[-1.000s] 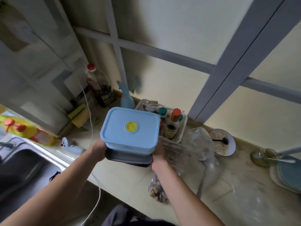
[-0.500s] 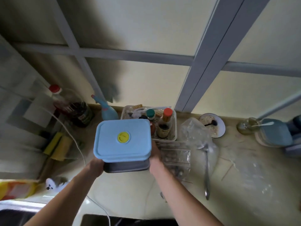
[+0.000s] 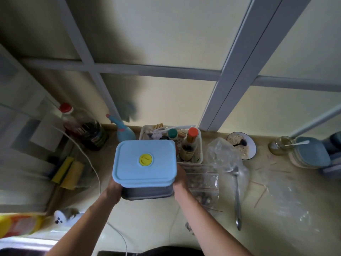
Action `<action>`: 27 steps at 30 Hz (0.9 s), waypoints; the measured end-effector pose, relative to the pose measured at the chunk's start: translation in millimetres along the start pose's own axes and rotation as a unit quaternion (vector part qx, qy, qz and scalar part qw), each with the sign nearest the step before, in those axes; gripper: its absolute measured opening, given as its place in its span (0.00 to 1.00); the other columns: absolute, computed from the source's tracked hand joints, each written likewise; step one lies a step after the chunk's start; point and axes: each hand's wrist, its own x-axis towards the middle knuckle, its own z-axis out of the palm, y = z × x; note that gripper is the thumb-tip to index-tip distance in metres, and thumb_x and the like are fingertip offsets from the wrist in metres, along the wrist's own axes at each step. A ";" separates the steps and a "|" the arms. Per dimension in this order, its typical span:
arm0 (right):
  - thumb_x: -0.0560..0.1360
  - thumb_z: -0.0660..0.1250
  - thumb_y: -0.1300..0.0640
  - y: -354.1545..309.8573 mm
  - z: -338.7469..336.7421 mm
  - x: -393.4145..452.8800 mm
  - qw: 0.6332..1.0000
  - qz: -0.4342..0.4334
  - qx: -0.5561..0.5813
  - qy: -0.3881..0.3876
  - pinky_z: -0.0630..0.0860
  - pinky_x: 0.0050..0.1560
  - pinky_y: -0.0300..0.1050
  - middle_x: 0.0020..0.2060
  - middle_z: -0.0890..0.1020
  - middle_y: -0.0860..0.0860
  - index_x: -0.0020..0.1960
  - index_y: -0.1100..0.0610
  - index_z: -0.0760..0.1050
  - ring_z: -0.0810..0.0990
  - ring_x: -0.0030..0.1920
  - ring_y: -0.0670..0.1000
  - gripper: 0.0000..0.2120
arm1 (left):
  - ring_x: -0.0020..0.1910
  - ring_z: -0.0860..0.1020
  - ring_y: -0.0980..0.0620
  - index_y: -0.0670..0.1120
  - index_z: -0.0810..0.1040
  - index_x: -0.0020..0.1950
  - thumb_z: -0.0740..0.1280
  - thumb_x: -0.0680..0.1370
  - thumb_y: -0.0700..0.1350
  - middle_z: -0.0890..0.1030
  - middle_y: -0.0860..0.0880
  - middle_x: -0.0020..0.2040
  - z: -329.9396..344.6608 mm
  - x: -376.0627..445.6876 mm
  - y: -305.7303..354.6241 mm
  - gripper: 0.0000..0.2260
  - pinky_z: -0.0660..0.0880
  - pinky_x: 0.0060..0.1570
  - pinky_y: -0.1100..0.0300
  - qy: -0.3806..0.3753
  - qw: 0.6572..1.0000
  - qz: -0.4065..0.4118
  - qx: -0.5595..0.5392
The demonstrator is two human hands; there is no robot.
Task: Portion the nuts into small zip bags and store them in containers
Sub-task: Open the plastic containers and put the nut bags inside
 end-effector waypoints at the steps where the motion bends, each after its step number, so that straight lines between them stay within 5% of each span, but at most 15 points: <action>1: 0.81 0.61 0.58 -4.4 -1.4 -3.4 1.000 0.004 0.008 0.020 0.78 0.45 0.47 0.36 0.86 0.48 0.40 0.56 0.80 0.83 0.46 0.56 0.14 | 0.50 0.84 0.51 0.48 0.80 0.53 0.67 0.77 0.42 0.86 0.55 0.45 -1.6 -1.6 4.0 0.06 0.79 0.46 0.58 0.002 1.000 0.007 0.003; 4: 0.79 0.62 0.60 -27.5 -14.5 -34.1 0.997 -0.014 -0.057 0.049 0.75 0.40 0.43 0.36 0.85 0.49 0.39 0.54 0.81 0.83 0.42 0.54 0.14 | 0.51 0.83 0.47 0.56 0.84 0.48 0.53 0.86 0.37 0.86 0.53 0.45 -5.4 -8.7 20.2 0.23 0.80 0.48 0.56 0.102 0.994 0.027 -0.024; 8: 0.80 0.61 0.57 -51.1 -32.9 -64.5 0.980 -0.118 -0.131 0.093 0.78 0.54 0.49 0.46 0.85 0.47 0.49 0.50 0.83 0.82 0.50 0.52 0.11 | 0.50 0.83 0.49 0.50 0.85 0.47 0.54 0.82 0.53 0.86 0.50 0.47 0.0 -26.9 51.7 0.20 0.77 0.55 0.52 0.207 0.976 0.007 -0.061; 12: 0.82 0.61 0.53 -69.6 -25.0 -96.7 0.964 -0.211 -0.119 0.106 0.75 0.47 0.45 0.42 0.81 0.40 0.47 0.46 0.78 0.79 0.45 0.44 0.08 | 0.43 0.79 0.51 0.47 0.83 0.46 0.58 0.81 0.50 0.84 0.50 0.43 7.9 -49.6 73.4 0.16 0.74 0.46 0.54 0.175 0.983 0.049 -0.016; 15: 0.81 0.60 0.49 -67.1 -15.9 -113.7 0.967 -0.218 -0.113 0.074 0.75 0.45 0.46 0.41 0.83 0.44 0.45 0.47 0.78 0.80 0.45 0.47 0.11 | 0.46 0.79 0.50 0.45 0.81 0.49 0.60 0.79 0.54 0.84 0.46 0.46 8.5 -58.9 72.6 0.16 0.75 0.49 0.52 0.137 0.989 0.054 0.015; 18: 0.79 0.57 0.43 -59.7 -9.5 -119.8 0.968 -0.218 -0.119 0.034 0.77 0.50 0.52 0.43 0.84 0.45 0.47 0.47 0.79 0.81 0.47 0.51 0.14 | 0.54 0.80 0.50 0.53 0.82 0.52 0.63 0.79 0.55 0.83 0.53 0.51 5.3 -63.2 66.6 0.11 0.77 0.58 0.49 0.135 0.987 0.065 0.053; 21: 0.82 0.55 0.46 -62.2 -10.8 -131.6 0.967 -0.233 -0.095 0.037 0.71 0.44 0.48 0.36 0.79 0.42 0.43 0.49 0.76 0.76 0.40 0.49 0.16 | 0.53 0.81 0.52 0.56 0.82 0.54 0.65 0.77 0.56 0.84 0.54 0.51 4.5 -73.6 66.4 0.11 0.78 0.58 0.46 0.129 0.986 0.086 0.063; 27: 0.85 0.53 0.48 -43.8 -19.2 -157.9 0.947 -0.294 -0.106 0.077 0.72 0.42 0.45 0.41 0.82 0.45 0.47 0.51 0.77 0.77 0.40 0.46 0.16 | 0.44 0.77 0.63 0.49 0.81 0.56 0.64 0.82 0.46 0.82 0.56 0.48 10.6 -112.9 57.0 0.07 0.72 0.45 0.63 0.150 0.972 0.176 0.034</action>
